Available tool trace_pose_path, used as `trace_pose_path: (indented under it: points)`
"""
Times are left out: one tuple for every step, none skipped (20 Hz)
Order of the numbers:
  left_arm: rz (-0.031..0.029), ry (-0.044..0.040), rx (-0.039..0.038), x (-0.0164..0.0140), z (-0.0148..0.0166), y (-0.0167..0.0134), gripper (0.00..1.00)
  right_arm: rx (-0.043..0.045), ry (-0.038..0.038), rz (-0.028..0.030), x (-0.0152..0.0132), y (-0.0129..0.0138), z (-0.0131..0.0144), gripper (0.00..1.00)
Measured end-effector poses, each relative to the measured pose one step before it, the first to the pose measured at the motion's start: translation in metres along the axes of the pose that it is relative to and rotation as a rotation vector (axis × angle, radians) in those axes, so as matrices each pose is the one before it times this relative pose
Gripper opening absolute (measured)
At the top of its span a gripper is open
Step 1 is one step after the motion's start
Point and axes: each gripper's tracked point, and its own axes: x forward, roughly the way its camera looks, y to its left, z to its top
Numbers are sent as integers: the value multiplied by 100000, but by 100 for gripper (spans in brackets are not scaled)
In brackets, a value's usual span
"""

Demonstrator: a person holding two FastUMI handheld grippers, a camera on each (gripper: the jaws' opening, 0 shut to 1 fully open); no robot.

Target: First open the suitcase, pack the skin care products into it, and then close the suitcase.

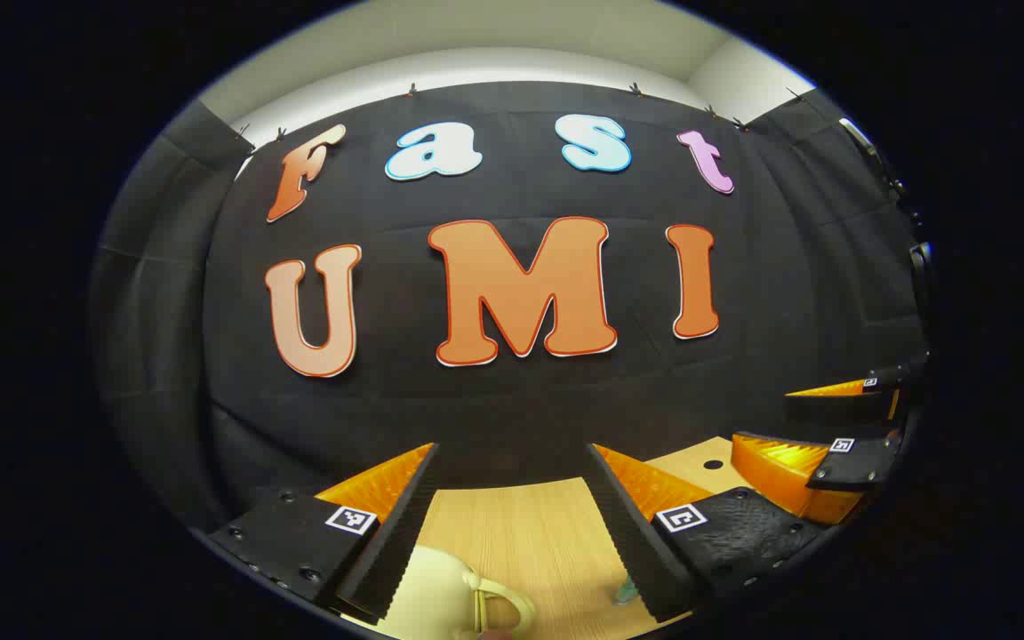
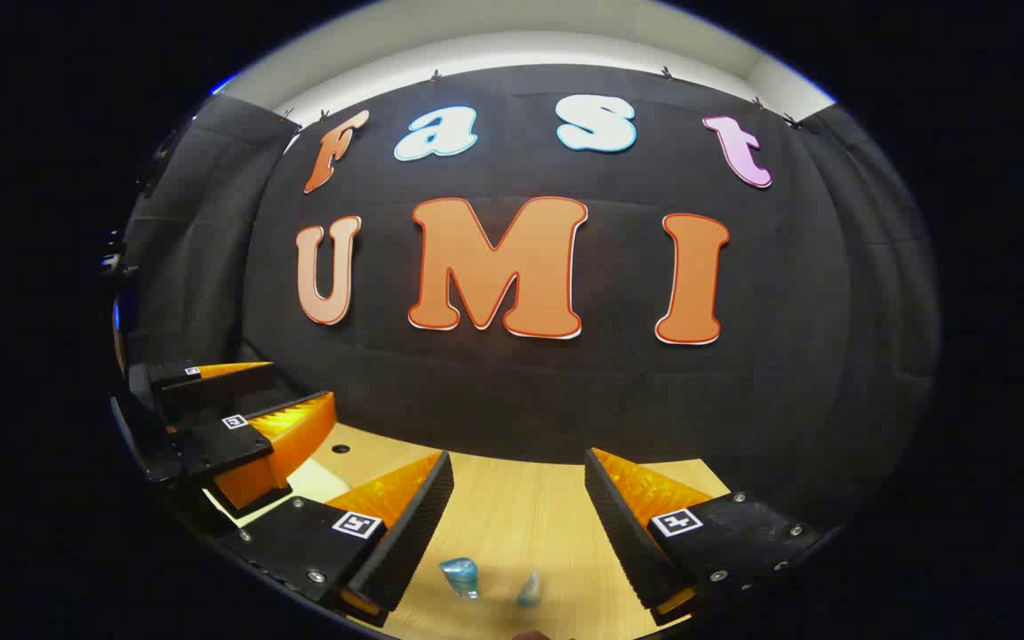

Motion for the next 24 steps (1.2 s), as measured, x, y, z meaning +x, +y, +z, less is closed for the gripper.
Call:
trace_pose_path:
  points:
    - [-219,-1326,36,320,554,-168,98,-2225,-1606,-572,355,-153,298,95]
    - [409,-182,112,73,6,135,98,-1313,-790,14,130,-91,16,94]
    - [172,-5,-351,44,-97,-150,98,-420,-564,241,21,133,-64,94]
    - [-487,-328,-1147,56,-255,-293,95,-82,-221,439,61,171,-122,94]
    - [-468,126,-908,21,-129,-72,98,-359,655,378,47,64,-266,94]
    - [329,192,-225,92,-319,253,98,-1008,1129,-422,-38,-194,-380,94]
    - [735,377,875,55,-50,267,100,-770,796,-235,-137,-153,-150,95]
    - [1138,-784,1410,9,283,383,98,-361,-63,-765,-157,-144,42,94]
    - [1225,-1126,1313,-68,293,385,98,537,336,-173,-139,-31,-25,94]
    - [917,-333,1389,-114,-198,247,98,628,420,305,-160,131,-303,94]
    - [882,444,1585,-154,-331,178,98,348,525,-355,-87,-107,-275,94]
    - [484,1717,1466,-262,-756,76,98,-244,500,471,-114,106,-225,94]
    - [228,1751,954,-122,-630,59,100,-1654,573,-940,-49,-337,-220,94]
    - [-254,1575,-189,-170,-674,-133,98,-939,-120,-561,-256,-375,-18,94]
    - [95,375,-996,-19,-215,-11,100,-124,-983,-161,-281,-124,157,95]
    - [102,756,-804,-94,-314,37,98,374,-89,-679,-81,-334,-184,95]
    - [-188,488,-169,-156,-65,-115,98,1078,855,353,-150,-8,-369,94]
    - [903,-346,816,-76,73,183,98,970,718,-237,-172,9,-360,94]
    - [1692,-1046,1291,-119,164,453,98,839,-105,403,-82,21,-56,94]
    - [998,-1125,1069,-244,-41,257,98,-88,-585,75,92,116,145,94]
    - [94,113,762,-58,-208,-5,100,-837,14,-51,116,-108,-73,94]
    - [-41,795,820,38,-476,43,98,-699,-27,582,-2,150,-50,94]
    - [274,503,1152,-8,-308,171,98,-528,-400,-152,150,-72,77,94]
    - [171,976,1733,-51,-553,66,98,-117,-173,111,31,-151,39,94]
